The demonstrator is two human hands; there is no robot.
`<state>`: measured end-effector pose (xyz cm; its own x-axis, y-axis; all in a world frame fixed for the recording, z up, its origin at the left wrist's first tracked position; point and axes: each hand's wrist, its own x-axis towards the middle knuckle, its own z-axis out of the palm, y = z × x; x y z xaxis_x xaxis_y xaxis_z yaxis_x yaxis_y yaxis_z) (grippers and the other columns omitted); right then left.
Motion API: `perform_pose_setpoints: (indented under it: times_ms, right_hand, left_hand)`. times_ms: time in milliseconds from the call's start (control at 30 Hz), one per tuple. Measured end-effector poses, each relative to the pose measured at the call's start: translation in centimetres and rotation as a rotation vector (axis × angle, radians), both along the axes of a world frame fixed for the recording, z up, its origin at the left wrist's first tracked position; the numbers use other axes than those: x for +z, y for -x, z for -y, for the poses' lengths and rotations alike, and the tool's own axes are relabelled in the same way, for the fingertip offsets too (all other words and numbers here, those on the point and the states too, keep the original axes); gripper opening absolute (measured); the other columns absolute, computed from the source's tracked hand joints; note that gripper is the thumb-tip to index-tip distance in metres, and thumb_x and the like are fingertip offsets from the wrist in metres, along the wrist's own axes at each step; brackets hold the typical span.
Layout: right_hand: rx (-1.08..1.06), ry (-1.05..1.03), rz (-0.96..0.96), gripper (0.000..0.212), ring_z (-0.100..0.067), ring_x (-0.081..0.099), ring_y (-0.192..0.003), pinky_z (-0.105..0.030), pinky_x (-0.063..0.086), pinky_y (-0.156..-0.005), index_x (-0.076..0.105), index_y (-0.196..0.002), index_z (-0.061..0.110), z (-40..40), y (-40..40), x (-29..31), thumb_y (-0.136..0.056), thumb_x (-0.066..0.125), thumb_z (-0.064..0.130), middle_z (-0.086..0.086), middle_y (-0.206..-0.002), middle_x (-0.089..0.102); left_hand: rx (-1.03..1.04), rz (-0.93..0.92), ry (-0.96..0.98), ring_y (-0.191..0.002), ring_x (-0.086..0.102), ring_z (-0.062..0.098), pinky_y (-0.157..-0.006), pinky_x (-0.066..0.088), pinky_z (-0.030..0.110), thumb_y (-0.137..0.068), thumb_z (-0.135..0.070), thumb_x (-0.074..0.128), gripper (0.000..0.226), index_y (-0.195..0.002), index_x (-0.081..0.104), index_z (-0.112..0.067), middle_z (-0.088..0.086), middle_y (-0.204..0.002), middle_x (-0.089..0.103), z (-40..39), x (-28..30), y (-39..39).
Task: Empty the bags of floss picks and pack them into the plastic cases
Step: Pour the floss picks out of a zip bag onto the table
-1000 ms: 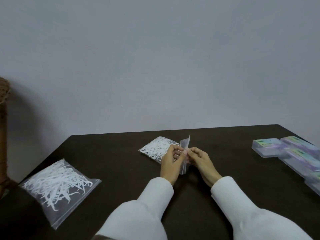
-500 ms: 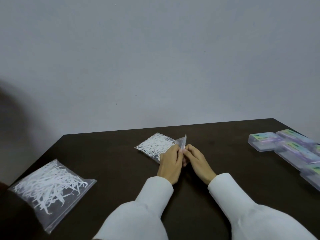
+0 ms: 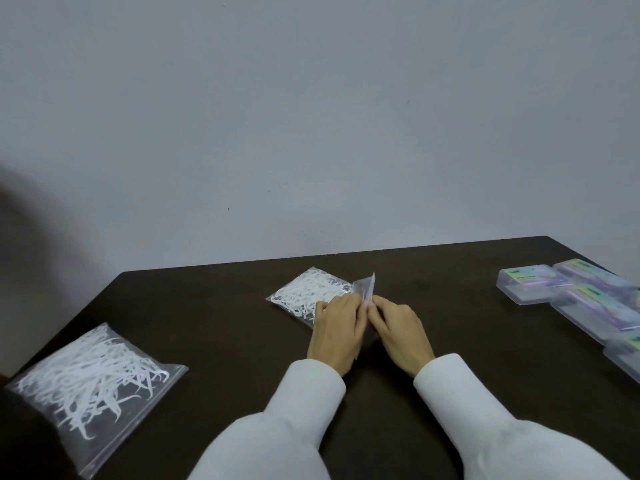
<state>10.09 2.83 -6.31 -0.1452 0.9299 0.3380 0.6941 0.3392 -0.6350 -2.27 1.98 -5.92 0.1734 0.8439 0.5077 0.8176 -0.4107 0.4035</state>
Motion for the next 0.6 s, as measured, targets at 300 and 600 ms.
perform_pose_setpoints:
  times_ms: [300, 600]
  right_hand:
    - [0.014, 0.022, -0.066, 0.026, -0.018, 0.058, -0.062, -0.042, 0.05, -0.068, 0.059, -0.081, 0.013, 0.5, 0.03, 0.47, -0.095, 0.044, 0.029, -0.004, -0.065, 0.061]
    - [-0.091, -0.036, 0.041, 0.026, -0.017, 0.052, -0.06, -0.028, 0.039, -0.059, 0.05, -0.069, 0.017, 0.74, 0.2, 0.73, -0.093, 0.049, 0.027, 0.001, -0.062, 0.052]
  left_hand:
    - [0.083, -0.029, -0.223, -0.057, 0.047, 0.012, -0.069, 0.038, 0.031, -0.087, -0.029, 0.037, 0.023, -0.068, 0.047, -0.021, -0.004, -0.061, 0.052, -0.15, -0.42, 0.16]
    - [0.217, -0.116, -0.311, -0.052, 0.047, 0.011, -0.07, 0.032, 0.026, -0.083, -0.028, 0.039, 0.022, -0.062, 0.046, -0.023, -0.009, -0.056, 0.047, -0.49, -0.88, 0.27]
